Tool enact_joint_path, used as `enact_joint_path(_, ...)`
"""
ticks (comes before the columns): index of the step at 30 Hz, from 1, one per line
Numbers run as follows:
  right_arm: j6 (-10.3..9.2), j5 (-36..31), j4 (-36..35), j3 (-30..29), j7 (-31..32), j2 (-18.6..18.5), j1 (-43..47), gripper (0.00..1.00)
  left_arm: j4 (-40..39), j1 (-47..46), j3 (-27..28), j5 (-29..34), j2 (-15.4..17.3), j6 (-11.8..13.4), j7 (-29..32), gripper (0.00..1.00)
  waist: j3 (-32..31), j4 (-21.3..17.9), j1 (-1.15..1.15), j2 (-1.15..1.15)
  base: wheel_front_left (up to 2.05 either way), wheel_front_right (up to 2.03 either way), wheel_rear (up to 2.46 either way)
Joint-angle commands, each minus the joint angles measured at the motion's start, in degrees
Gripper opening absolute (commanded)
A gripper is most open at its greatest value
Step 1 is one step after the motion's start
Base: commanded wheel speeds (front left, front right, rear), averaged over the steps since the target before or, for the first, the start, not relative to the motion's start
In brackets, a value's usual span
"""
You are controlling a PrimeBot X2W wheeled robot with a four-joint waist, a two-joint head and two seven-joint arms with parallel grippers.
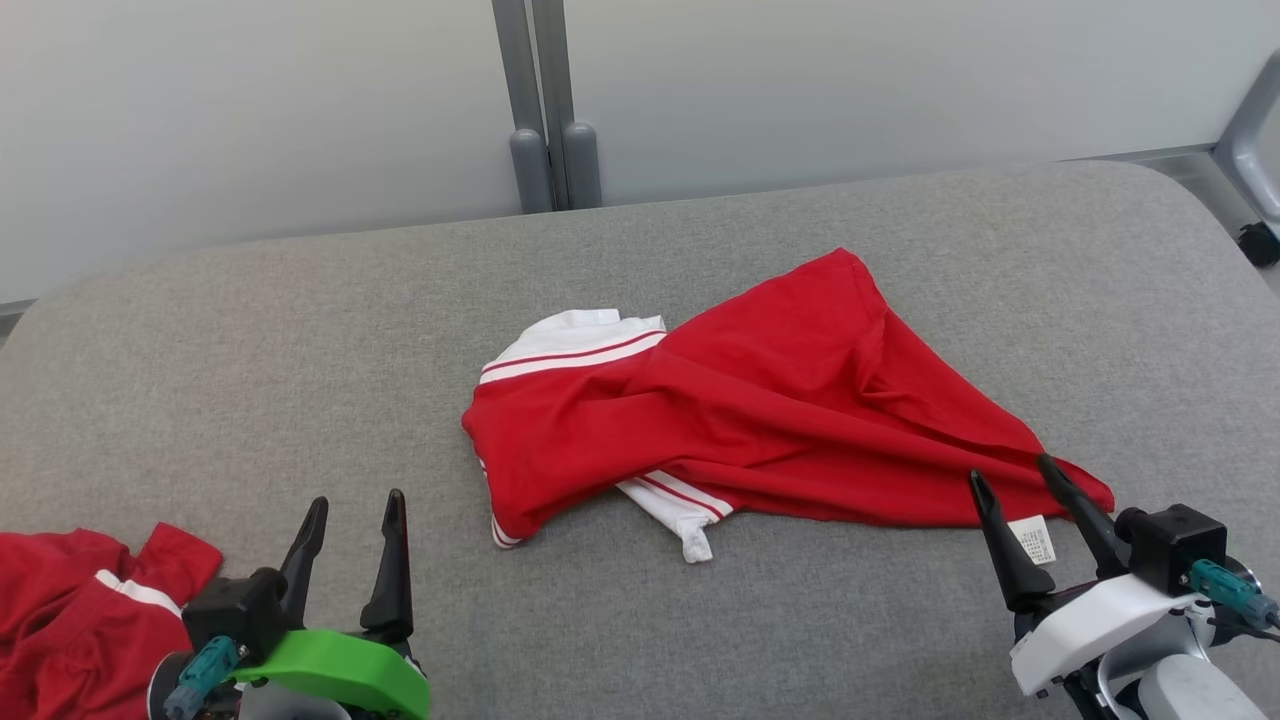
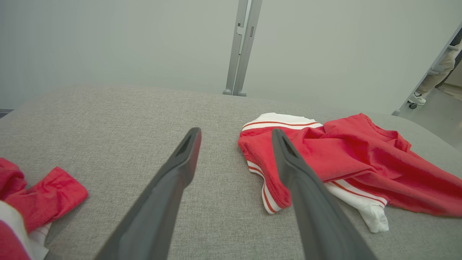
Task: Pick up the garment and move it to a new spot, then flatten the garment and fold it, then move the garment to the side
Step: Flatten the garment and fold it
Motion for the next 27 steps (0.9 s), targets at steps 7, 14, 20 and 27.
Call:
enact_joint_path(7, -0.10, -0.78, -0.33, 0.69, -0.13, 1.38, 1.00, 1.00, 1.86, -0.12, -3.92, -1.27, 0.53, -2.74, 7.88, 1.00, -0.25, -1.05, 0.00, 0.00, 0.00, 0.00, 0.00)
enact_joint_path(14, -0.09, -0.34, -0.38, 1.45, -0.14, 1.82, -0.88, 1.00, 6.78, -7.09, -8.39, -0.40, -0.16, -2.73, 19.19, 1.00, 2.13, -3.81, 0.00, 0.00, 0.00, 0.00, 0.00)
enact_joint_path(20, -0.10, -0.05, 0.31, 2.28, -0.14, 2.44, -2.68, 1.00, 16.45, -14.70, -9.39, 0.33, -0.65, -3.10, 22.46, 1.00, 4.72, -6.87, 0.00, 0.00, 0.00, 0.00, 0.00)
enact_joint_path(27, -0.09, 0.20, 0.66, 0.85, -0.14, 2.68, -2.39, 1.00, 19.84, -18.57, -8.72, 0.36, 0.82, -4.74, 19.64, 0.00, 5.03, -9.57, 0.00, 0.00, 0.00, 0.00, 0.00)
